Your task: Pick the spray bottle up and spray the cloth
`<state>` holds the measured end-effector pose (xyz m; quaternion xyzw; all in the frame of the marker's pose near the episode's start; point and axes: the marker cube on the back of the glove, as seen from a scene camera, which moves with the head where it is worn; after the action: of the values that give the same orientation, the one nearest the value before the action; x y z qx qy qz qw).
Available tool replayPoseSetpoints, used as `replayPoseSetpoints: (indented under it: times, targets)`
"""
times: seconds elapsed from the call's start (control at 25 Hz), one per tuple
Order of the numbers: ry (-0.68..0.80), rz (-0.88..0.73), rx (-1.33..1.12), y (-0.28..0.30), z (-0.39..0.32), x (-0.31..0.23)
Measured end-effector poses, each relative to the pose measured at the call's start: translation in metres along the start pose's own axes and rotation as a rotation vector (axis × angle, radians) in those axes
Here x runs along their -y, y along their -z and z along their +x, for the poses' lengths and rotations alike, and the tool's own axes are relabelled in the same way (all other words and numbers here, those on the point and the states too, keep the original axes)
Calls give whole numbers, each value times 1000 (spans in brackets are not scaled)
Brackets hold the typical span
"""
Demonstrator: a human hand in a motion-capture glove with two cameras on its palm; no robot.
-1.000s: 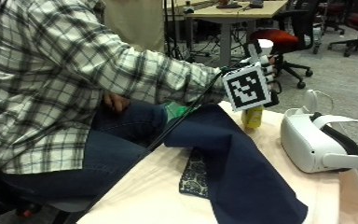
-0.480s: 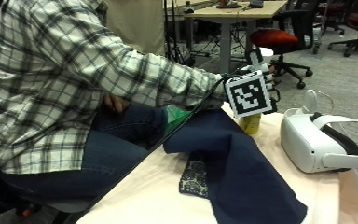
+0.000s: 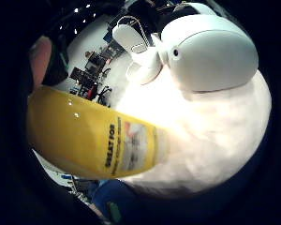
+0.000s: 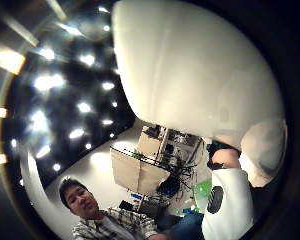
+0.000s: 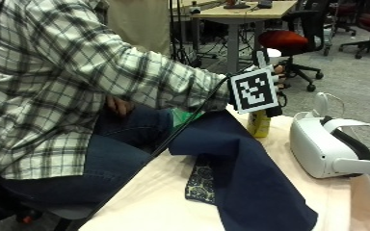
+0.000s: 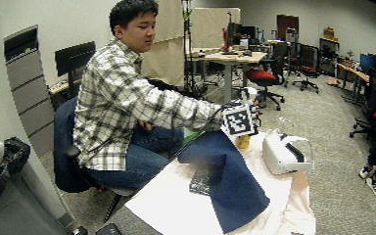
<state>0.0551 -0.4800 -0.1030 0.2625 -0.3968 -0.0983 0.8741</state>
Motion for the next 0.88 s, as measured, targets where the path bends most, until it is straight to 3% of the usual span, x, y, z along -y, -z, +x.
replayPoseSetpoints:
  times: [0.44, 0.64, 0.88]
  targets:
    - [-7, -165, -249, 30, -17, -20]
    - [-36, -213, -582, 69, -38, -46]
    - [-212, -220, -1000, 154, -54, -99]
